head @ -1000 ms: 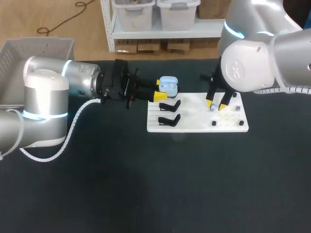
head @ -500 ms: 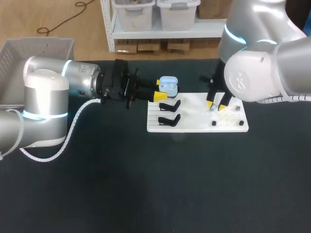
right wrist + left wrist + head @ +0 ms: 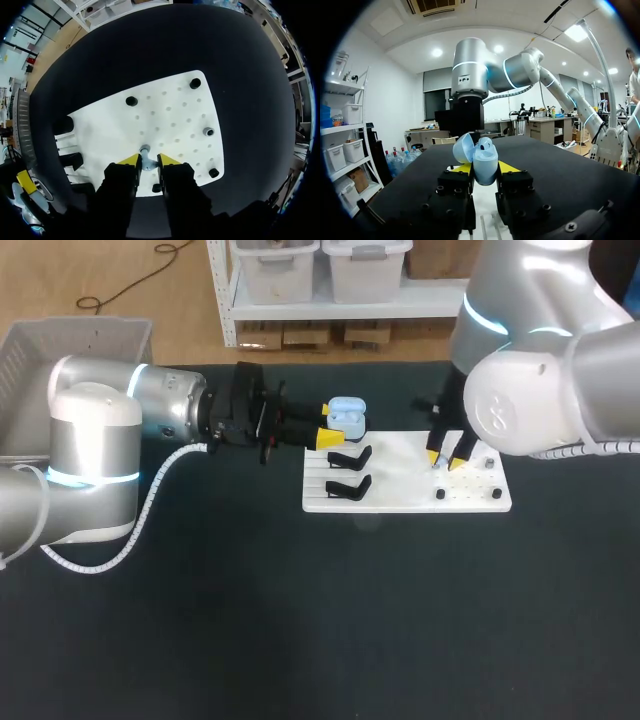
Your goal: Pick up each earbud case from the left stands, insert the matching earbuds, close the lid, and place the case in the box.
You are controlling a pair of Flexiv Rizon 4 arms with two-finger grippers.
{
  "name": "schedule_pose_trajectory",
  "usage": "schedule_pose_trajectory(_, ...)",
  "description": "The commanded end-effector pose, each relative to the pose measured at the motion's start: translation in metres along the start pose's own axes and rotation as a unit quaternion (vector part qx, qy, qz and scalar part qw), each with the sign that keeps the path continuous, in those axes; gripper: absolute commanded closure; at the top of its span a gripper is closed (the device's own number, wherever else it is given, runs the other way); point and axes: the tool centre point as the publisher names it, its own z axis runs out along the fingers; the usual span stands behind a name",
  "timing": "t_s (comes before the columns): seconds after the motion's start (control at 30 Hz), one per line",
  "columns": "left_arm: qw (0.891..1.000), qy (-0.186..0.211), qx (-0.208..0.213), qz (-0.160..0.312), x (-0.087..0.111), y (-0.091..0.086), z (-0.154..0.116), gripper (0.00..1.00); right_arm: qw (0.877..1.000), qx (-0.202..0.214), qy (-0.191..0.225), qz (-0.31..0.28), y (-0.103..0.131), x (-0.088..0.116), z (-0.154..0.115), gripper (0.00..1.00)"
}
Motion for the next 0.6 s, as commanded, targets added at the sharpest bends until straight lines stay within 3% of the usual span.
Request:
schedule_pose_trajectory(0.03, 1.0, 0.0, -0.003, 0.001, 0.0, -0.002, 0.0, 1.0, 1.0, 0.001, 0.002, 0.0, 0.001, 0.0, 0.001, 0.86)
schedule_pose_trajectory(0.1, 1.0, 0.0, -0.003, 0.001, 0.0, -0.002, 0.0, 1.0, 1.0, 0.001, 0.003, 0.0, 0.001, 0.0, 0.001, 1.0)
schedule_pose_trajectory(0.6, 1.0, 0.0, -0.003, 0.001, 0.0, -0.002, 0.0, 1.0, 1.0, 0.002, 0.009, 0.003, -0.001, 0.005, -0.019, 1.0)
